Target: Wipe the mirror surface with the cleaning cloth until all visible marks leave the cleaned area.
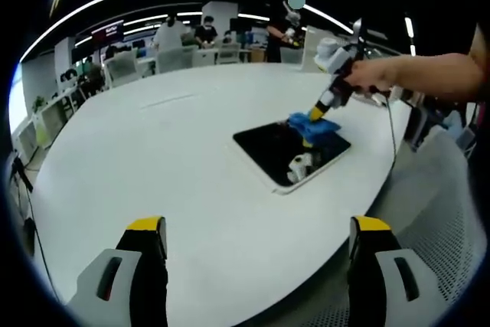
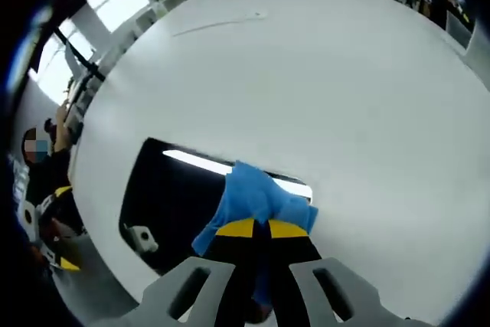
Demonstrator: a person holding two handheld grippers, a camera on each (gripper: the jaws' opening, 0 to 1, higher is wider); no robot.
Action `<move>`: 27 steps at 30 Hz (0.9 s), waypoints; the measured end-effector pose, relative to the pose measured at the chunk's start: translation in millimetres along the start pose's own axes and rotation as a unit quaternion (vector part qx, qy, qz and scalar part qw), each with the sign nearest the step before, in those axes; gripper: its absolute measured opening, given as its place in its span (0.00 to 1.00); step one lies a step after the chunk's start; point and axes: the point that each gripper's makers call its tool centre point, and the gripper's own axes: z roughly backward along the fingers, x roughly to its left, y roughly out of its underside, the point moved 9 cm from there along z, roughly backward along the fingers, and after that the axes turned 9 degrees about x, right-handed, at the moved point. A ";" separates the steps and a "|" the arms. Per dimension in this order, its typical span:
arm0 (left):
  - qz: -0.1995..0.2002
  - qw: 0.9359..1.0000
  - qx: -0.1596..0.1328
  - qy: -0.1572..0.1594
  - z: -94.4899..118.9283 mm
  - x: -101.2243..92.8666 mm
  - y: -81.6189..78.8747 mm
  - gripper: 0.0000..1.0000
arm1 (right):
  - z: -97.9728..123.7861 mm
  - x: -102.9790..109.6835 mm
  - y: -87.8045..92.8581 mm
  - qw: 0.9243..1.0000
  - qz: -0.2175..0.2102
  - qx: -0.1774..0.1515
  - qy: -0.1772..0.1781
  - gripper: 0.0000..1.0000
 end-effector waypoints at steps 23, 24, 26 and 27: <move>-0.005 1.000 0.002 -0.002 -0.4 0.1 0.1 0.99 | -3.1 -7.4 -23.7 0.999 0.023 -0.018 0.012 0.00; -0.008 1.000 0.003 -0.003 -0.7 0.2 0.5 0.99 | -2.6 -7.3 -23.9 1.000 0.021 -0.018 0.011 0.00; -0.010 1.000 0.004 -0.004 -0.7 -0.2 0.3 0.99 | -2.7 -7.4 -24.0 1.000 0.021 -0.018 0.011 0.00; -0.010 1.000 0.004 -0.004 -0.6 -0.1 0.2 0.99 | -3.0 -7.6 -24.1 1.000 0.021 -0.018 0.011 0.00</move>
